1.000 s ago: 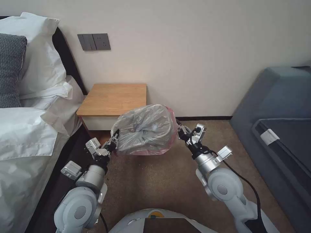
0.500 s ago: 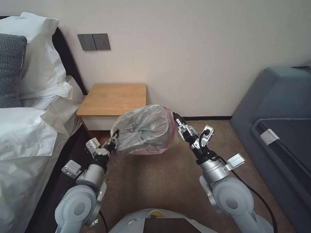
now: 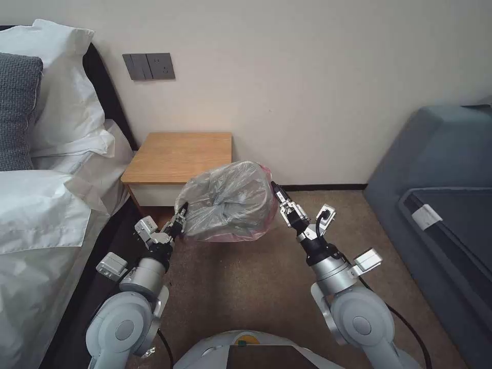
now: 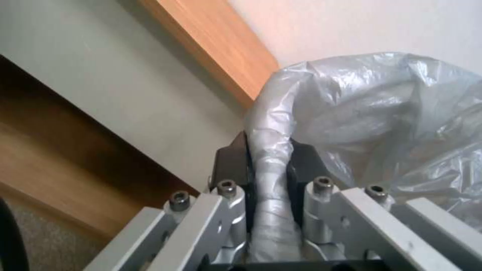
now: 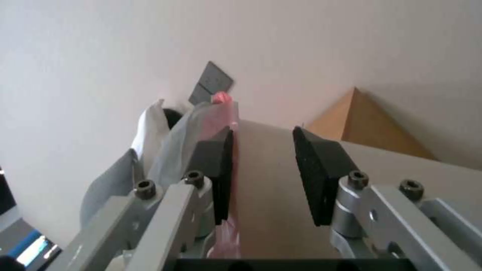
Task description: Pick up the garbage bag from the table and place it over the trash can.
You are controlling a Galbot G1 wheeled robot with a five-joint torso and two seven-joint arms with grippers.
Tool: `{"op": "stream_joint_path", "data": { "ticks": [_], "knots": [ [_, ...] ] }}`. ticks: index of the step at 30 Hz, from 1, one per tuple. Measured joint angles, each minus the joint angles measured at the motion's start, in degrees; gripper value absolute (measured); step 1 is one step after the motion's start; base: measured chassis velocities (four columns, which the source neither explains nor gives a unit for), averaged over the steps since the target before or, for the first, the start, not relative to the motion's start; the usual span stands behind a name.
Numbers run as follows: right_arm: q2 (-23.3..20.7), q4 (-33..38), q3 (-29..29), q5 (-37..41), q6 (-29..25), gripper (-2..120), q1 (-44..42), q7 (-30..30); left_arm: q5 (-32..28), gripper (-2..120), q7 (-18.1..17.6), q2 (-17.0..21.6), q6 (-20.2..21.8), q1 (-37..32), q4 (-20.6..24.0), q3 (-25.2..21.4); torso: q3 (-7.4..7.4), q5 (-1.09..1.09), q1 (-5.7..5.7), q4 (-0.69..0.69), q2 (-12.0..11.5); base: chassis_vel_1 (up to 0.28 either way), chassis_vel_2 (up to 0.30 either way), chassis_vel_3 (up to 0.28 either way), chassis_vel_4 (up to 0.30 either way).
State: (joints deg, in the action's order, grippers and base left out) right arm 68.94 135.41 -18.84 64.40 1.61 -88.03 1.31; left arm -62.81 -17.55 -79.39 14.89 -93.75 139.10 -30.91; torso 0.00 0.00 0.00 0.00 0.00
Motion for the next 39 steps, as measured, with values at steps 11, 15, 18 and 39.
{"op": "stream_joint_path", "data": {
  "ticks": [11, 15, 18, 39],
  "knots": [
    [1.6, -0.2, 1.0, 0.4, 0.0, 34, 0.4, 0.7, 0.0, 9, 0.0, -0.7, 0.1, -0.1, 0.1, 0.2, 0.0, 0.0, 0.0, 0.0, 0.0, 0.0, 0.0, 0.0, 0.0],
    [2.2, -0.1, 1.1, 0.5, 0.0, 45, 0.4, 1.0, 0.1, 9, -0.1, -0.8, 0.1, -0.2, 0.0, 0.2, 0.0, 0.0, 0.0, 0.0, 0.0, 0.0, 0.0, 0.0, 0.0],
    [2.4, -0.3, 1.2, 0.4, 0.0, 56, 0.4, 1.2, 0.1, 9, -0.1, -0.8, 0.1, -0.2, 0.0, 0.2, 0.0, 0.0, 0.0, 0.0, 0.0, 0.0, 0.0, 0.0, 0.0],
    [2.7, -1.2, 0.8, -4.1, -1.2, 80, 0.2, 4.3, 0.3, 9, -0.1, -0.8, 0.0, 0.1, 0.0, 0.3, 0.0, 0.0, 0.0, 0.0, 0.0, 0.0, 0.0, 0.0, 0.0]
  ]
}}
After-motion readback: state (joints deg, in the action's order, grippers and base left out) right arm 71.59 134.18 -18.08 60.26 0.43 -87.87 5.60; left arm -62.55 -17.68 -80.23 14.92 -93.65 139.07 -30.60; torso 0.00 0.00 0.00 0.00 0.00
